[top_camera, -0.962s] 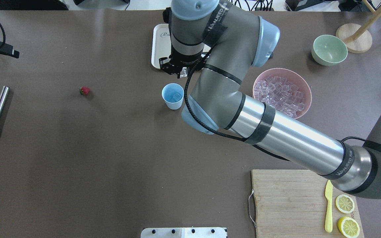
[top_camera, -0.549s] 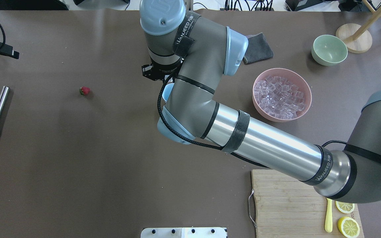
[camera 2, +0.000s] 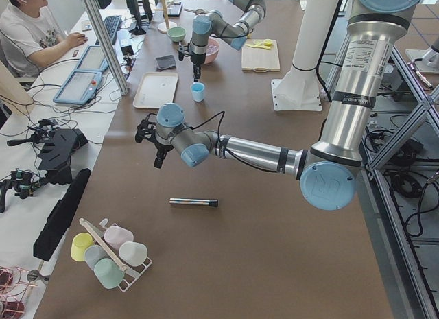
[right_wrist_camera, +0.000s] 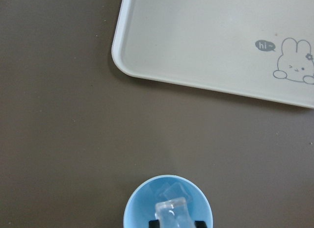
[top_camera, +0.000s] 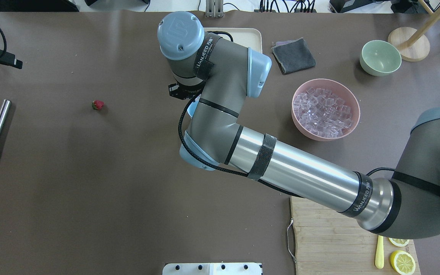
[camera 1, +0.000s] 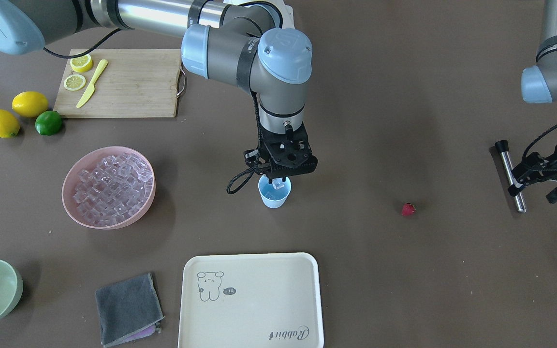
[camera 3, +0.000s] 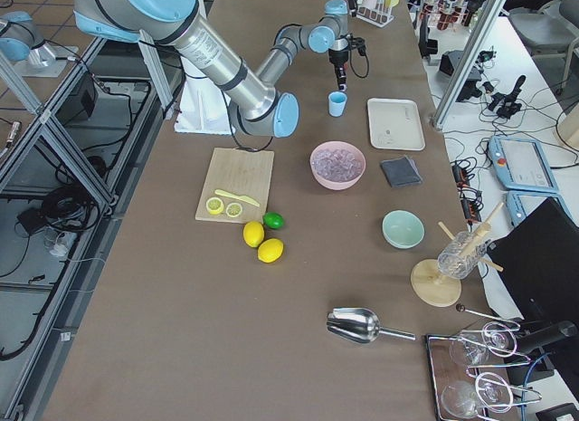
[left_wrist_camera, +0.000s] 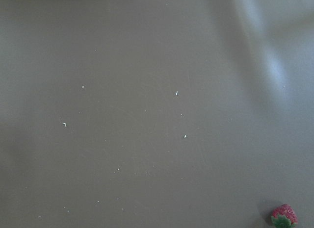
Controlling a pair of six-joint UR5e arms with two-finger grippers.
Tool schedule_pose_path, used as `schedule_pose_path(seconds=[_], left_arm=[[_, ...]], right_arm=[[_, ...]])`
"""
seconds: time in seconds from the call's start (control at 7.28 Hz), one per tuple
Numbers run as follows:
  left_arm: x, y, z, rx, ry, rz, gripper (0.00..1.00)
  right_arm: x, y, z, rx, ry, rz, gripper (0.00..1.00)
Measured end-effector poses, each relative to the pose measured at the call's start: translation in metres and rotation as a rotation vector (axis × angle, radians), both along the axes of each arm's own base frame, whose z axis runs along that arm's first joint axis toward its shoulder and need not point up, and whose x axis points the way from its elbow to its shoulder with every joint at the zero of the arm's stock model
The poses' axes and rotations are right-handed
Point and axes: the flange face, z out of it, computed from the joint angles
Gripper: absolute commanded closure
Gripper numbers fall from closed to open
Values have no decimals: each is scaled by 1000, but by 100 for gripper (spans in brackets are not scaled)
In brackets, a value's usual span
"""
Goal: Mash ice and strawberries in cup
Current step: 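Lower the right gripper and release the ice cube into the cup, then raise the right gripper away toward its rest while the left arm reaches toward the strawberry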
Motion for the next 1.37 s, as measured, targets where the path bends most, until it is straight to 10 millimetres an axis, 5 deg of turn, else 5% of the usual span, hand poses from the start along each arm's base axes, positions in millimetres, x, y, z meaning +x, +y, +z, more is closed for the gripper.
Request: schedule_pose_path(seconds=[0.27, 0.69, 0.96, 1.24, 1.37], left_arm=[[0, 0, 1, 17, 4, 3, 3], [-2, 7, 7, 45, 18, 0, 3], [-3, 11, 12, 45, 21, 6, 2], [-2, 15, 13, 22, 34, -4, 10], [7, 12, 3, 9, 49, -9, 4]], right_arm=[[-8, 6, 5, 8, 14, 2, 100], [-11, 9, 10, 15, 25, 5, 15], [-12, 9, 15, 22, 36, 12, 2], [-7, 9, 9, 34, 26, 16, 1], [13, 4, 7, 36, 0, 21, 2]])
